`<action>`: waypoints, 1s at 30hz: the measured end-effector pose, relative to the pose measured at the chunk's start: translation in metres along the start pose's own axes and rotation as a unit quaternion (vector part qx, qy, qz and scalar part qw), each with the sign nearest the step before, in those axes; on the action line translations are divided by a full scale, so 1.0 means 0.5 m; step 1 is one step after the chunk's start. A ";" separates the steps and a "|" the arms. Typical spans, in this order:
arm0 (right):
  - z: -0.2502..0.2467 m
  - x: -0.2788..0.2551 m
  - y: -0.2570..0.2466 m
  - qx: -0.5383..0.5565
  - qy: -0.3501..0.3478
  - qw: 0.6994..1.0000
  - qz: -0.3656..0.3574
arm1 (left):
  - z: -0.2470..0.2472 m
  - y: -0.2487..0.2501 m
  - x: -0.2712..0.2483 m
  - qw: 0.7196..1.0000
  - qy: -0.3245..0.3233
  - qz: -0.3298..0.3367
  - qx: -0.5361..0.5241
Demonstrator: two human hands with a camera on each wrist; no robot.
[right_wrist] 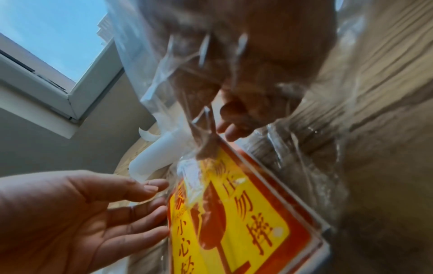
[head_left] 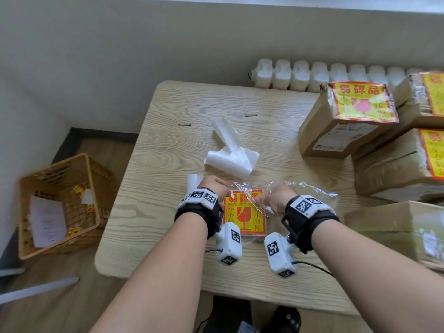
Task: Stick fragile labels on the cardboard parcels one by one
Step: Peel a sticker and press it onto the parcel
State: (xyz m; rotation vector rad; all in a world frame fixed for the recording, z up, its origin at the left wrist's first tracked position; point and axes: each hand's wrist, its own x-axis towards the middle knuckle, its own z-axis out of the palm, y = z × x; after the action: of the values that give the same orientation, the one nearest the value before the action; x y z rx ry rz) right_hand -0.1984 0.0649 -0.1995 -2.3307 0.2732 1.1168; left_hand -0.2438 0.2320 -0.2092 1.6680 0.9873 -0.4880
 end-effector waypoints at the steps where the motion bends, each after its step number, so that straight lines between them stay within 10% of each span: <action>1: 0.006 0.002 0.000 0.003 0.010 1.000 0.009 | -0.002 0.000 -0.005 1.000 -0.004 -0.003 0.000; 30: -0.204 -0.160 0.050 0.073 0.171 0.978 -0.095 | 0.092 0.098 -0.036 0.938 -0.004 0.066 0.340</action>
State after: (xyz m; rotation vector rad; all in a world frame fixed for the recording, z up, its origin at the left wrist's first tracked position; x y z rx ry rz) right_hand -0.1920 -0.0156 -0.0950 -2.3493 0.2428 0.5814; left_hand -0.2074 0.1793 -0.1822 2.3257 0.7261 -0.8045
